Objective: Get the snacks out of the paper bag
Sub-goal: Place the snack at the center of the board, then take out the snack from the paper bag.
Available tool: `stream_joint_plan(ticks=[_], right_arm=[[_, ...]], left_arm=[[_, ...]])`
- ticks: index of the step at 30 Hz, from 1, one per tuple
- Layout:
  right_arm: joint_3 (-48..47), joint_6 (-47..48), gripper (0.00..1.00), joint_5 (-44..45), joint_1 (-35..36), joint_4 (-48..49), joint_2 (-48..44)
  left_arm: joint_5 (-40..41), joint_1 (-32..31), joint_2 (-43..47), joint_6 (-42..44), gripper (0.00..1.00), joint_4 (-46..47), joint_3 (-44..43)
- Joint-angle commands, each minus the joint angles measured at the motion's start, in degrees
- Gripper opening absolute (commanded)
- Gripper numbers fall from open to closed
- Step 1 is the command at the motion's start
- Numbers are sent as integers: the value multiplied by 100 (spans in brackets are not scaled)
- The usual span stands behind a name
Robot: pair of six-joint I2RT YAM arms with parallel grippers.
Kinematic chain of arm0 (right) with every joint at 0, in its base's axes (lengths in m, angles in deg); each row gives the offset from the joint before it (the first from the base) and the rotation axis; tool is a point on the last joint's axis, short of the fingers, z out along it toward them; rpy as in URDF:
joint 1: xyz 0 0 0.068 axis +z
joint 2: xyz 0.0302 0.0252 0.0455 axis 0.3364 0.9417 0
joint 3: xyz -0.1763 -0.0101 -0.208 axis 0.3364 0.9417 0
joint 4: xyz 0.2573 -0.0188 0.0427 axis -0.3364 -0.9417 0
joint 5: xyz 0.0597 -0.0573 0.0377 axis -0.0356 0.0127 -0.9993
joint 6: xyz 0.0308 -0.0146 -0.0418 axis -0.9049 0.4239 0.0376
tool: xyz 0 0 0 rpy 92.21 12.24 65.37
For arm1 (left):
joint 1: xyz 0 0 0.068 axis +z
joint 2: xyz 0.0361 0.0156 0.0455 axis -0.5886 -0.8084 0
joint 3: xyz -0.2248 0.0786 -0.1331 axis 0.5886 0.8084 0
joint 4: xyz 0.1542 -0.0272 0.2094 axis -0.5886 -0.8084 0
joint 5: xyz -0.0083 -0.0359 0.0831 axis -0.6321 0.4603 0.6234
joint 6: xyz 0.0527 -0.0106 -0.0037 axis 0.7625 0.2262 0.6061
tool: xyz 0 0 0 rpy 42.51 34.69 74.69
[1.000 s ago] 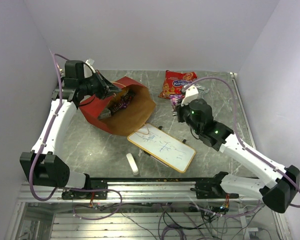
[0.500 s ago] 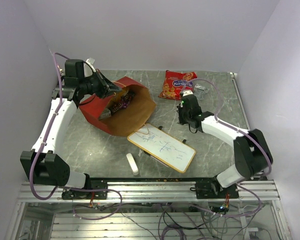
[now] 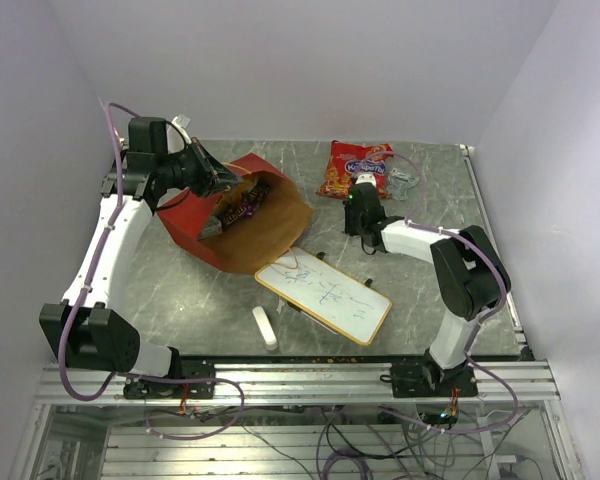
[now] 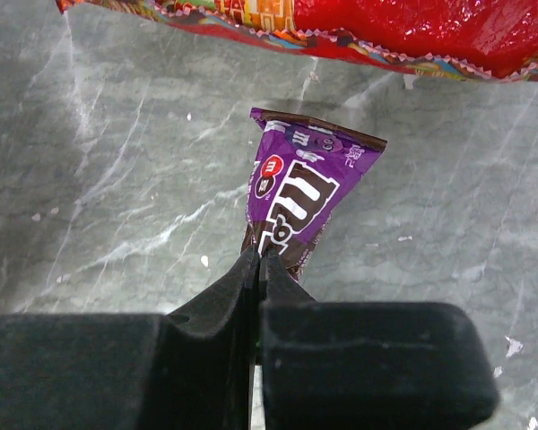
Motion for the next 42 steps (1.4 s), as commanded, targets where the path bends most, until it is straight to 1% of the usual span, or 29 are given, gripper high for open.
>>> stream_joint_plan(ticks=[1, 4, 6, 8, 10, 12, 16, 20, 22, 26, 29, 34, 36, 39, 42], right_arm=[[-100, 268, 3, 255, -20, 527, 236], [-157, 366, 16, 249, -20, 560, 273], [-105, 370, 24, 272, -21, 460, 134], [29, 297, 38, 252, -20, 364, -148], [370, 209, 48, 152, -20, 206, -513], [663, 197, 55, -15, -20, 54, -921], [1010, 286, 59, -647, -7, -172, -1697], [1213, 789, 61, -1838, 161, 26, -2362], [1201, 1353, 61, -2424, 513, 208, -2559], [1124, 2894, 62, -3091, 1341, 642, -2619], [808, 3882, 63, -3455, 1739, 813, -2270], [-286, 4956, 62, -4034, 1923, 704, -1234], [-583, 5605, 62, -4268, 1995, 602, -862], [-886, 6582, 61, -4330, 2106, 609, -318], [-1394, 7226, 61, -4236, 2158, 596, 300]], left_arm=[[-101, -46, 16, 143, 7, -168, -242], [-100, -46, 29, 172, 7, -228, -232], [-126, -46, 22, 185, 7, -233, -229], [-146, -46, 16, 206, 7, -250, -244], [-156, -46, 16, 200, 7, -219, -251], [-169, -46, 29, 179, 7, -171, -249], [-208, -46, 46, 102, 7, -15, -194], [-271, -46, 52, 36, 7, 125, -125], [-296, -46, 51, 40, 7, 106, -124], [-294, -46, 85, 40, 7, 125, -90], [-303, -46, 88, 36, 7, 85, -108], [-284, -46, 51, 80, 7, -66, -202], [-286, -46, 60, 39, 7, -75, -203], [-252, -46, 37, 83, 7, -211, -287], [-216, -46, -45, 205, 7, -459, -428]])
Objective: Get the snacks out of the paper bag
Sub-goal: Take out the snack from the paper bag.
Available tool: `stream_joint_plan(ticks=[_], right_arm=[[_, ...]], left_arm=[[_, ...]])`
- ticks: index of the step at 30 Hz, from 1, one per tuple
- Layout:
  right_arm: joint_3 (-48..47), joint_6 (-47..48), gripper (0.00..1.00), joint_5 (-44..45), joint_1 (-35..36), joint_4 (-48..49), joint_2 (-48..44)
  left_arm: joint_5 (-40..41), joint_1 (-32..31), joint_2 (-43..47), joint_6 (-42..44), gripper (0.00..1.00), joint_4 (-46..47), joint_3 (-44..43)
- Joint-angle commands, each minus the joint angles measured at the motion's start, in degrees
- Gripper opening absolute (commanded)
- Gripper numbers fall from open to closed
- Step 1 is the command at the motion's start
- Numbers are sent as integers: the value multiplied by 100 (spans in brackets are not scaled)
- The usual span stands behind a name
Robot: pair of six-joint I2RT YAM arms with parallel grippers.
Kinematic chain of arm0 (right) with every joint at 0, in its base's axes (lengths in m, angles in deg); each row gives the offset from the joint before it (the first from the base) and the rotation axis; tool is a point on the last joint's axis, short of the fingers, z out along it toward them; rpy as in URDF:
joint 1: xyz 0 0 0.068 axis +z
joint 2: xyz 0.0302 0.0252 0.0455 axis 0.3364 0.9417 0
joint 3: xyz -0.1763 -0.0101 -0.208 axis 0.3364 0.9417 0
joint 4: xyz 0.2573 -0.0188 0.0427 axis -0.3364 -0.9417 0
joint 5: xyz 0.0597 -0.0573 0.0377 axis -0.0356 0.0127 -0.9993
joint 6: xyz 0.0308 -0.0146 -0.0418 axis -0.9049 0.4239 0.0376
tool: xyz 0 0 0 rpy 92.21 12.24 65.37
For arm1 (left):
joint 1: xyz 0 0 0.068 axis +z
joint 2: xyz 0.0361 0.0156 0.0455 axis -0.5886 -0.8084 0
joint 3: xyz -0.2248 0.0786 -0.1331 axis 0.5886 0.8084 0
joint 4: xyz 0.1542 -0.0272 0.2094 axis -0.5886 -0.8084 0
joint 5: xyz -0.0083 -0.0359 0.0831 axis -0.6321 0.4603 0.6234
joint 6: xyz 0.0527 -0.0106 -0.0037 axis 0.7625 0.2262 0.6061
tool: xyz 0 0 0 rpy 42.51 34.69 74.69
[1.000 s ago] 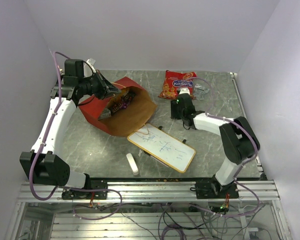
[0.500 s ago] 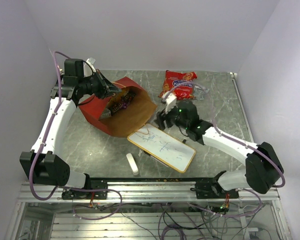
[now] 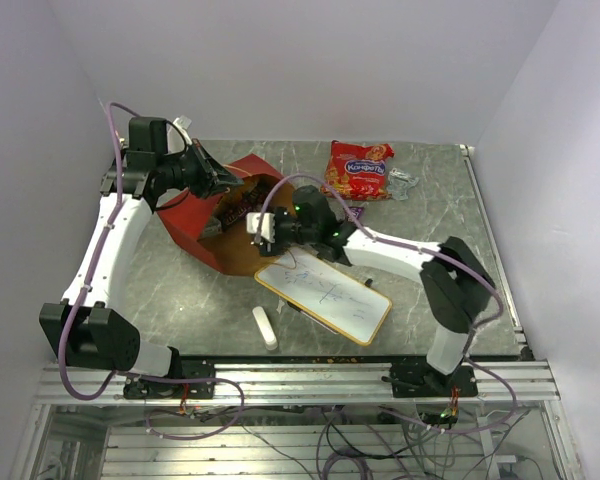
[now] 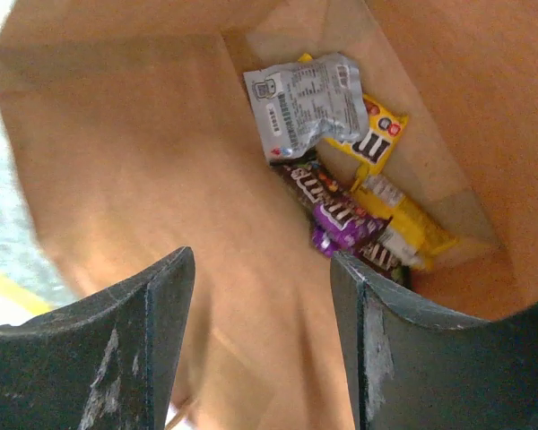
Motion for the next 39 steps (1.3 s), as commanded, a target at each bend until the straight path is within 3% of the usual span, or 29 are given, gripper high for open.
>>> stream_joint_plan(ticks=[1, 11, 23, 31, 34, 39], right_arm=[[-736, 1575, 61, -101, 114, -9, 851], [-2186, 2632, 62, 752, 165, -231, 2533], [-3059, 3164, 63, 1609, 178, -178, 3599], [-3371, 3239, 61, 1555, 162, 146, 4043], [-3502, 3166, 56, 1547, 143, 276, 4175], [-3661, 3105, 36, 1502, 73, 403, 4239]], left_arm=[[-148, -46, -51, 137, 7, -314, -392], [-150, -47, -157, 285, 7, -679, -590], [-182, -55, -226, 297, 7, -734, -649], [-114, -68, -199, 363, 7, -929, -612], [-66, -65, -183, 387, 7, -1007, -623], [-27, -66, -131, 345, 7, -1005, -556]])
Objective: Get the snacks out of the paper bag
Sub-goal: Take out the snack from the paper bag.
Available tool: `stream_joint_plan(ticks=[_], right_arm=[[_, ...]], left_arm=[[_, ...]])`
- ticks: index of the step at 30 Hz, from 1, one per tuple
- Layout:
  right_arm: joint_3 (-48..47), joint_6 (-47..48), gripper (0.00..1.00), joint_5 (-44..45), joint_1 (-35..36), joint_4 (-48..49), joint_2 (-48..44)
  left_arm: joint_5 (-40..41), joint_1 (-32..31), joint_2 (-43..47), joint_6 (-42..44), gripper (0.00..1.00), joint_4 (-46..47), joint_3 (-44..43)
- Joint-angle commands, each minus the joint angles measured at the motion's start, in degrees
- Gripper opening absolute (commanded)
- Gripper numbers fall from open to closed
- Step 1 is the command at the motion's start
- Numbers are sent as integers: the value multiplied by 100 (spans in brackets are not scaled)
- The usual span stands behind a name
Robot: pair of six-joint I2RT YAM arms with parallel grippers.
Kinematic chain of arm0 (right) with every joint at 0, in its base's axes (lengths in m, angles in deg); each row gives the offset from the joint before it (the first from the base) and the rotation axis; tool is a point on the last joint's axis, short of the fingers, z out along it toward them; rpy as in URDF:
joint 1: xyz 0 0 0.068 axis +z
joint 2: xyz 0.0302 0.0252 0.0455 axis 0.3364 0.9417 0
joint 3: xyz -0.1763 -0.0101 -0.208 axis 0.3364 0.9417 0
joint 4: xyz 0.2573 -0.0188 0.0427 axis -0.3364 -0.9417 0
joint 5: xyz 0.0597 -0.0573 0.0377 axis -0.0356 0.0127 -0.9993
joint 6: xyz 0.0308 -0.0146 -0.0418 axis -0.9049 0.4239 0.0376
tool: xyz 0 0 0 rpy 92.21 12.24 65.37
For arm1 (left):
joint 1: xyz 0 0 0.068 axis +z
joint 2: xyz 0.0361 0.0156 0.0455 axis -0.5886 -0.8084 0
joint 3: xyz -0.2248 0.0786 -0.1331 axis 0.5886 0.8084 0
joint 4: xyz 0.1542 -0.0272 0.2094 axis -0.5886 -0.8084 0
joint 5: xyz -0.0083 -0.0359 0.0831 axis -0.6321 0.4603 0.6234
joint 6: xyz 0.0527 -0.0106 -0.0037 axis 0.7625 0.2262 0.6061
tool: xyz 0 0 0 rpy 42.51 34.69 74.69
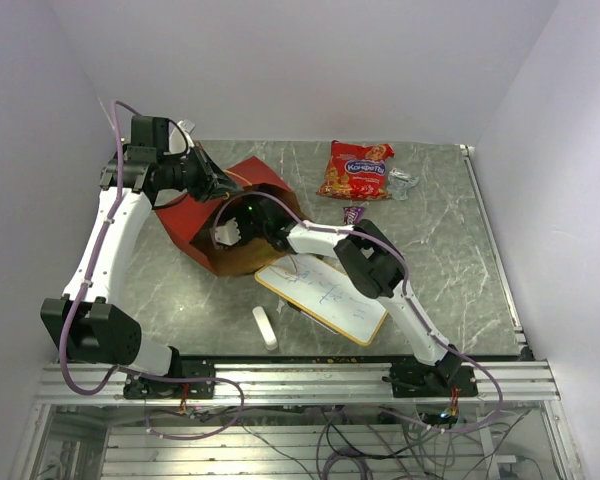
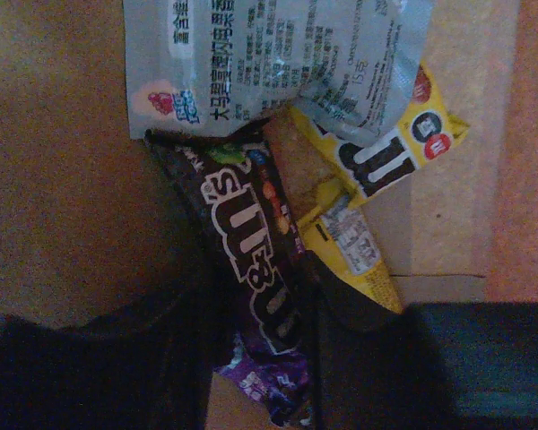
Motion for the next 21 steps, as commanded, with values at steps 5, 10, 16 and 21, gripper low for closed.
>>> stream_joint_plan(ticks=[5, 10, 16, 21], right_arm=[[-90, -32, 19, -236, -100, 103, -78], [281, -158, 8, -339, -97, 40, -473], [800, -224, 1, -540, -98, -296, -1149], [1361, -555, 0, -852, -94, -508, -1847]], left_arm=[[-4, -42, 107, -11, 7, -33, -77], [-35, -42, 168, -188, 7, 255, 45], [-93, -41, 184, -463, 7, 738, 248], [-77, -42, 163, -626, 7, 1083, 267]])
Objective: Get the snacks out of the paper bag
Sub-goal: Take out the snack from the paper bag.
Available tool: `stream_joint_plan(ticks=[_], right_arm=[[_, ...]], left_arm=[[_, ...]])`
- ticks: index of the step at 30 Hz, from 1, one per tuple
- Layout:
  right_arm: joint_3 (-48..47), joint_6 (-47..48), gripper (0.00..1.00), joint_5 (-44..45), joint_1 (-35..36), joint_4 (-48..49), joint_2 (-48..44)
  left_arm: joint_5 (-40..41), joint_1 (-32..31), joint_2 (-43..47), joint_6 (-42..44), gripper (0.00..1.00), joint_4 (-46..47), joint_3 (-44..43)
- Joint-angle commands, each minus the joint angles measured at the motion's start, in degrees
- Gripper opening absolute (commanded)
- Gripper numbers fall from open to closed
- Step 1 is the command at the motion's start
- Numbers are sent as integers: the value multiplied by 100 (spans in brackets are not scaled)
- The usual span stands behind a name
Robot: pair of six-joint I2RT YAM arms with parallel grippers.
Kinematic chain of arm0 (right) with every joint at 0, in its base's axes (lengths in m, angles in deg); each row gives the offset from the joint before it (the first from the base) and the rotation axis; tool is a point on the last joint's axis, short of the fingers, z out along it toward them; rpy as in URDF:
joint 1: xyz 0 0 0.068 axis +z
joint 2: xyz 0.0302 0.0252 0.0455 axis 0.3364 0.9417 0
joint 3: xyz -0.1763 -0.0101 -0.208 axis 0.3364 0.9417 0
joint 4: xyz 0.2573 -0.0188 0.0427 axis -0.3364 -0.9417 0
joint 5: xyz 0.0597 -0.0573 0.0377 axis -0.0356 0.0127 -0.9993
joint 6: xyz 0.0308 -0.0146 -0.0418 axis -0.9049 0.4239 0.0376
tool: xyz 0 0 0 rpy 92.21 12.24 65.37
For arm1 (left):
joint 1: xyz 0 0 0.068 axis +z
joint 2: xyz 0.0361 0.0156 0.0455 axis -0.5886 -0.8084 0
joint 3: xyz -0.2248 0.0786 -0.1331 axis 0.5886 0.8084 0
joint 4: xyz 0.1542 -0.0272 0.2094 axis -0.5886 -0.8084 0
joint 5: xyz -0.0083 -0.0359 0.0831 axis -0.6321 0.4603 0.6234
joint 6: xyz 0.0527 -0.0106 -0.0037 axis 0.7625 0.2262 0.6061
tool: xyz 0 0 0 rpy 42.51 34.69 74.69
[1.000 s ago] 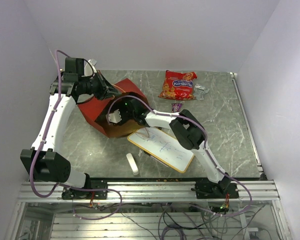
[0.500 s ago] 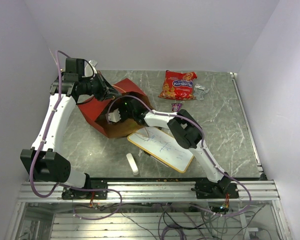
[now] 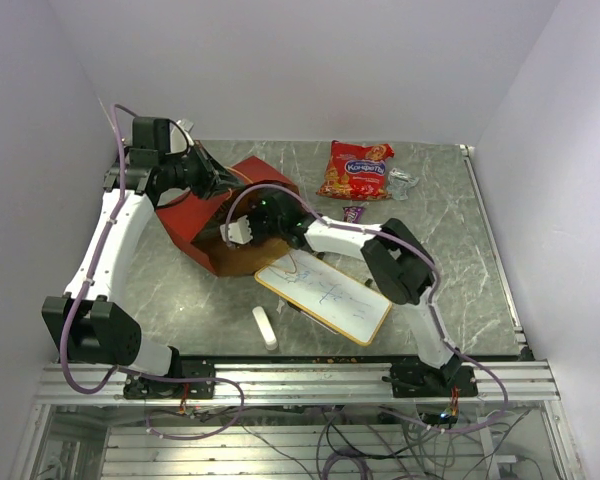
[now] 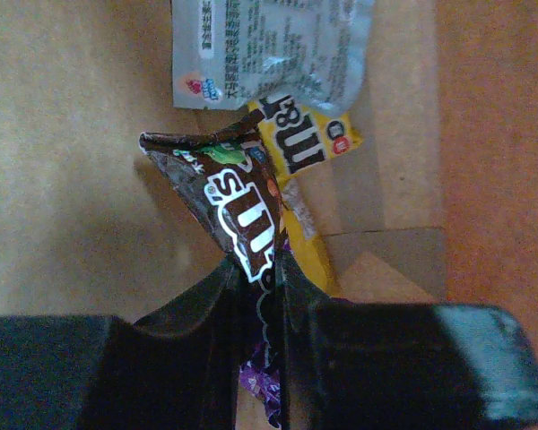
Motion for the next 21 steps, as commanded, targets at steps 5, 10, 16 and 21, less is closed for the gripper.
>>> stream_joint_plan(ticks=[5, 10, 16, 21], right_arm=[[613, -770, 0, -797, -17, -623, -1105], [737, -1472, 0, -992, -21, -717, -1295], [776, -1729, 4, -938, -24, -535, -1152], [297, -1870, 9, -508, -16, -379, -625]], left_arm=[[-57, -37, 116, -257, 7, 646, -69], [-61, -38, 133, -352, 7, 789, -116], [-56, -37, 259, -593, 7, 1048, 13], [-35, -37, 267, -559, 7, 888, 14]])
